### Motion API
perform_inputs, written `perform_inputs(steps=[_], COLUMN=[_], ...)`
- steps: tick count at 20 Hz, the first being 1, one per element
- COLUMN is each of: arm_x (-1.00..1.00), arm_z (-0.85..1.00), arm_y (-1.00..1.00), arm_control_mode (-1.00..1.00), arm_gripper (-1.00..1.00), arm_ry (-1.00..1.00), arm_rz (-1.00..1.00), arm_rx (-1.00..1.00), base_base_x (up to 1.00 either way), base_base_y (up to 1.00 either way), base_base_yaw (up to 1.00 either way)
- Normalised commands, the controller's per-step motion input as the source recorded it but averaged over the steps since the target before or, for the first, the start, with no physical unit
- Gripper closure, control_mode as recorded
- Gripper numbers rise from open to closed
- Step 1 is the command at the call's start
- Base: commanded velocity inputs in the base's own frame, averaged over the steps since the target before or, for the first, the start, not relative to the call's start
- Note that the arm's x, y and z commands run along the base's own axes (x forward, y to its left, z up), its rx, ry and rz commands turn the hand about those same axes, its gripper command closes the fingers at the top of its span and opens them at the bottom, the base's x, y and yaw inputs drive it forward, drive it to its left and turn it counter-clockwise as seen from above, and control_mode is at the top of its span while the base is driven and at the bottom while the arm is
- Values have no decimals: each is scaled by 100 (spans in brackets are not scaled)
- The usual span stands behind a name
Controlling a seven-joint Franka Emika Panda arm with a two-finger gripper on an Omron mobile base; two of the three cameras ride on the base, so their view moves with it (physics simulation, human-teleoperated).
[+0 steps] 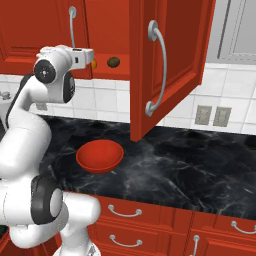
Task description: Open the cabinet. Pick the orange and kiwi from the cabinet and place them into the bowl. Then close the cabinet.
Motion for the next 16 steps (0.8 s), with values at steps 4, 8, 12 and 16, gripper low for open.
perform_inputs(steps=[4, 8, 12, 16], arm_x=[82, 96, 100, 85], arm_z=[0, -1, -10, -18], arm_y=[0, 0, 0, 0], arm_control_mode=[-100, -100, -100, -100], arm_gripper=[-100, -100, -100, 100], arm_ry=[0, 0, 0, 1], arm_rz=[0, 0, 0, 0], arm_rx=[-1, 0, -1, -2], base_base_x=[0, 0, 0, 0], base_base_y=[0, 0, 0, 0], base_base_yaw=[0, 0, 0, 0])
